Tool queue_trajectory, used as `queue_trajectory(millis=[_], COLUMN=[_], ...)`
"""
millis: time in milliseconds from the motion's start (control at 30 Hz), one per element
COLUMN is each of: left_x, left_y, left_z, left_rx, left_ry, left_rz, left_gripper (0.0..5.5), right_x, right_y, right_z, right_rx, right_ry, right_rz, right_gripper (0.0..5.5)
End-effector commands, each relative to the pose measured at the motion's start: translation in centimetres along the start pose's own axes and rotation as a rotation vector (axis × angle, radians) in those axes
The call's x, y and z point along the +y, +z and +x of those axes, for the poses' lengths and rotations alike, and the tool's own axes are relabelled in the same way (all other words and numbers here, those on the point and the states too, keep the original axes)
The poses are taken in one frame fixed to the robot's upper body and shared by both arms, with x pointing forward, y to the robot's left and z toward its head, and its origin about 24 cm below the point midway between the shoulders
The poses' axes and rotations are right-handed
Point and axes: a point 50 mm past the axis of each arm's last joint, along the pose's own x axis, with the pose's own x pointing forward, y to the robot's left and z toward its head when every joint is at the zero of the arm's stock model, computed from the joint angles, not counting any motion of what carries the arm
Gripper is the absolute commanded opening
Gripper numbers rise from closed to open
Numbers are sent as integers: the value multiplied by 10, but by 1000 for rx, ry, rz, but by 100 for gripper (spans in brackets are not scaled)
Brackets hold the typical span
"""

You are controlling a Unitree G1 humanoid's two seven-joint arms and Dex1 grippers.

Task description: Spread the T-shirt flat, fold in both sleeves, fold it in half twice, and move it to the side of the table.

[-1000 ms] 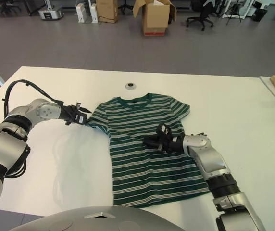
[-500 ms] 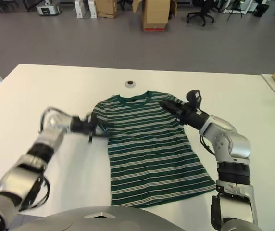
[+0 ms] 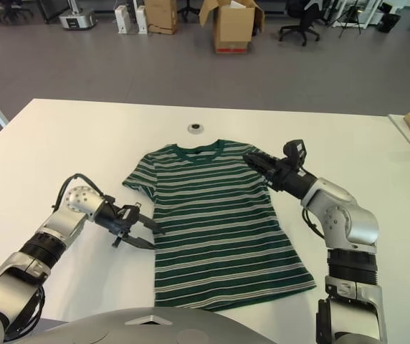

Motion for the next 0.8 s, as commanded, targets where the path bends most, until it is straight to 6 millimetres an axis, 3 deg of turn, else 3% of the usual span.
queue_trajectory(millis=[33,133,267,367,467,533,600,800], left_x=[-6,-29,-39,-19,6,18,13,-19], left_y=[18,-4,-35,-8,22,25,15,-46], left_z=[-16,-27,-18,-6,-11,-9,-1,15], left_rx=[214,403,509,275,93,12,-1,318], left_ry=[-125,-216,-223,-128,-45,-27,-84,-267], left_rz=[13,-68,1,39,35,-47,-148,-270], left_gripper=[194,194,194,194,194,194,194,194], right_x=[2,4,3,4,5,5,5,4], right_y=[-6,-9,-10,-12,-16,-18,-18,-18], right_z=[-2,-2,-3,-3,-4,-3,-1,1], right_rx=[2,1,-6,-4,1,11,18,29], right_ry=[-13,-14,-28,-28,-29,-24,-16,-4], right_rz=[13,18,19,25,34,37,37,34], right_gripper=[121,121,121,121,121,121,121,121])
